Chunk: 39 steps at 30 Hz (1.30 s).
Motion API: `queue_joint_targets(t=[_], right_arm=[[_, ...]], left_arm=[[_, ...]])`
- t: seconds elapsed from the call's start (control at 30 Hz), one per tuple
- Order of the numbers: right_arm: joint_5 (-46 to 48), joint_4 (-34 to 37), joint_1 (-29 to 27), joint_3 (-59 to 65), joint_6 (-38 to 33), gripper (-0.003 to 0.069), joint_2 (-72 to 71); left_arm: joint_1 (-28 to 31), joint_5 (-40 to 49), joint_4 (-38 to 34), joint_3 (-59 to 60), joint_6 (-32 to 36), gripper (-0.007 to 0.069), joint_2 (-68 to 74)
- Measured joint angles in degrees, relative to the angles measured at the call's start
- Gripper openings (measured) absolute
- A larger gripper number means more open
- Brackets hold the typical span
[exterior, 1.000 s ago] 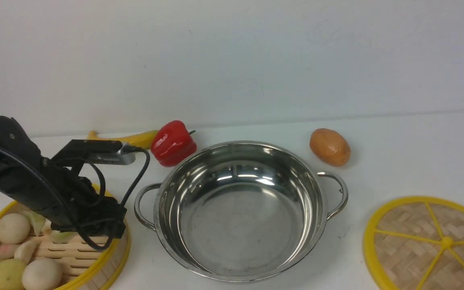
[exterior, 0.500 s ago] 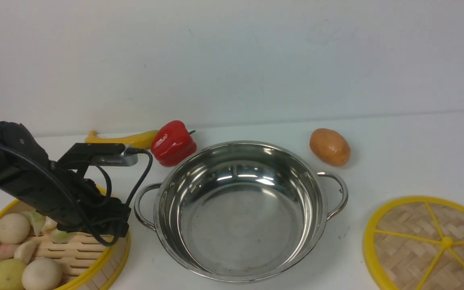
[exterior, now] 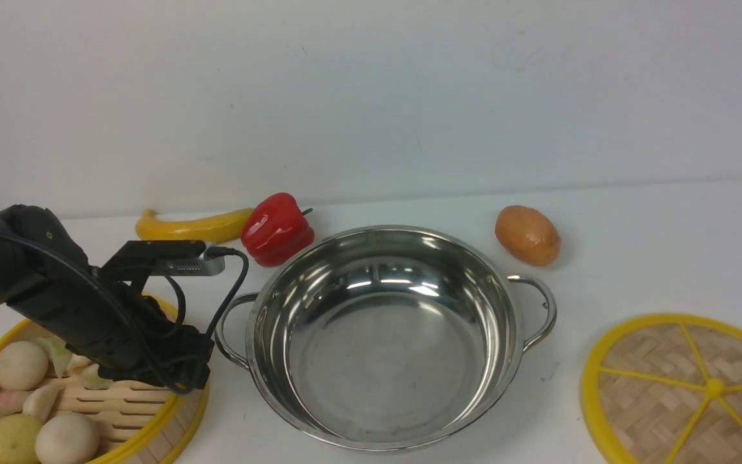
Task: Place the steamer in the pot on the white table, and put the lid on the steamer.
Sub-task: 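Grasp the rim of the steamer basket holding the buns with the left gripper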
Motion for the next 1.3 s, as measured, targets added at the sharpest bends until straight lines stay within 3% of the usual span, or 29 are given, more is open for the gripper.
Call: queue_joint_targets(t=[0.4, 0.77, 0.87, 1.03, 1.07, 1.3], right_arm=[[0.0, 0.0, 0.0, 0.0, 0.0, 0.0241, 0.0], [0.0, 0.0, 0.0, 0.0, 0.0, 0.0241, 0.0], [0.0, 0.0, 0.0, 0.0, 0.0, 0.0241, 0.0], [0.0, 0.0, 0.0, 0.0, 0.0, 0.0241, 0.0], [0.0, 0.0, 0.0, 0.0, 0.0, 0.0241, 0.0], [0.0, 0.0, 0.0, 0.0, 0.0, 0.0241, 0.0]], left_arm=[[-3.9, -1.38, 0.67, -0.3, -0.13, 0.0379, 1.25], [-4.02, -1.48, 3.07, -0.42, -1.13, 0.0374, 1.27], [-4.02, -1.48, 3.2, -0.42, -1.18, 0.0348, 1.27], [-4.02, -1.48, 3.28, -0.42, -1.31, 0.0226, 1.31], [-4.02, -1.5, 3.47, -0.42, -1.36, 0.0173, 1.31], [-4.02, -1.35, 3.25, -0.42, -2.12, 0.0049, 1.31]])
